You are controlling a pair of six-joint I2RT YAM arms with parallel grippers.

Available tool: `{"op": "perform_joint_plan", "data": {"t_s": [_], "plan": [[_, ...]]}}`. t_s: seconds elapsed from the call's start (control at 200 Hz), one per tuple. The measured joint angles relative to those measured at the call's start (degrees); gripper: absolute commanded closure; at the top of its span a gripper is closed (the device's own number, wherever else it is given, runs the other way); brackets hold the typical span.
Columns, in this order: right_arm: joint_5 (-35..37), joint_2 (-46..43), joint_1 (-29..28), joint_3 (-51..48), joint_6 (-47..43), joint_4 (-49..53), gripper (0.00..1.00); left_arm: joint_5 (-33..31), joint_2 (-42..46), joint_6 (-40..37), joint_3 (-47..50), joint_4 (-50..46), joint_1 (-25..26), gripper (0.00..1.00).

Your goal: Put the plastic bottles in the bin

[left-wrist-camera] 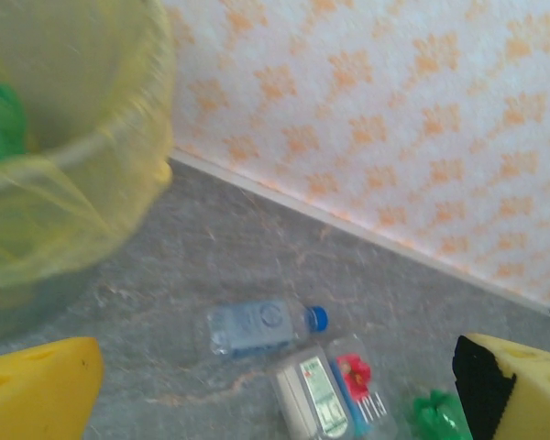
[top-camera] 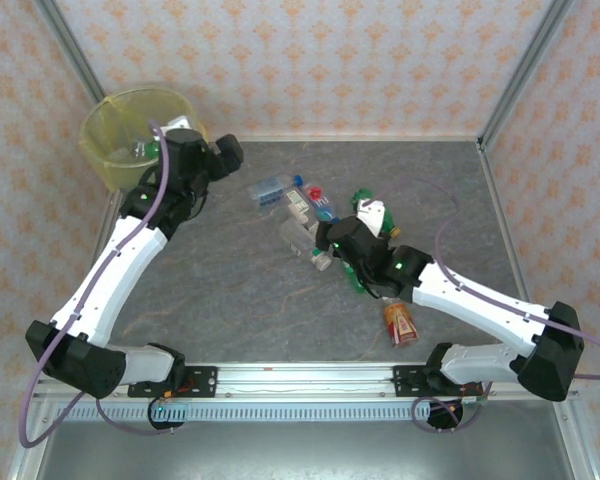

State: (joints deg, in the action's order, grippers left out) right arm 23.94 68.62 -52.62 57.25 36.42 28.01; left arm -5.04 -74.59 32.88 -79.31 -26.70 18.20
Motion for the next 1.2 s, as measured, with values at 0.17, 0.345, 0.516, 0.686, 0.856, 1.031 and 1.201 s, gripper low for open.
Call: {"op": "perform_joint_plan", "data": {"t_s": [0.17,0.345,0.516,0.686,0.856,1.031,1.201], "plan": [[0.5,-4.9,0.5,-5.1,10.4,10.3,0.0,-1.6,0.3,2.6,5.7,4.5,8.2,0.01],[-0.7,-10.8,0.5,-13.1,19.6,18.3,0.0,-1.4,-0.2,4.3,6.3,7.3,9.0,0.01],[-4.4,-16.9,0.6,-21.0,26.3,20.8,0.0,-0.9,1.2,5.9,10.3,13.0,8.8,0.01],[-8.6,-22.1,0.6,-28.1,31.1,20.4,0.0,0.2,2.4,7.4,13.9,15.4,7.9,0.01],[-12.0,-22.6,0.6,-30.8,31.7,19.0,0.0,1.4,2.4,7.6,13.8,15.8,7.8,0.01],[-15.4,-19.5,0.6,-30.8,29.0,14.8,0.02,1.7,2.4,7.8,13.8,15.8,7.8,0.01],[-18.3,-15.0,0.6,-30.8,26.9,12.6,0.06,1.8,2.4,7.8,13.8,15.8,7.8,0.01]]}}
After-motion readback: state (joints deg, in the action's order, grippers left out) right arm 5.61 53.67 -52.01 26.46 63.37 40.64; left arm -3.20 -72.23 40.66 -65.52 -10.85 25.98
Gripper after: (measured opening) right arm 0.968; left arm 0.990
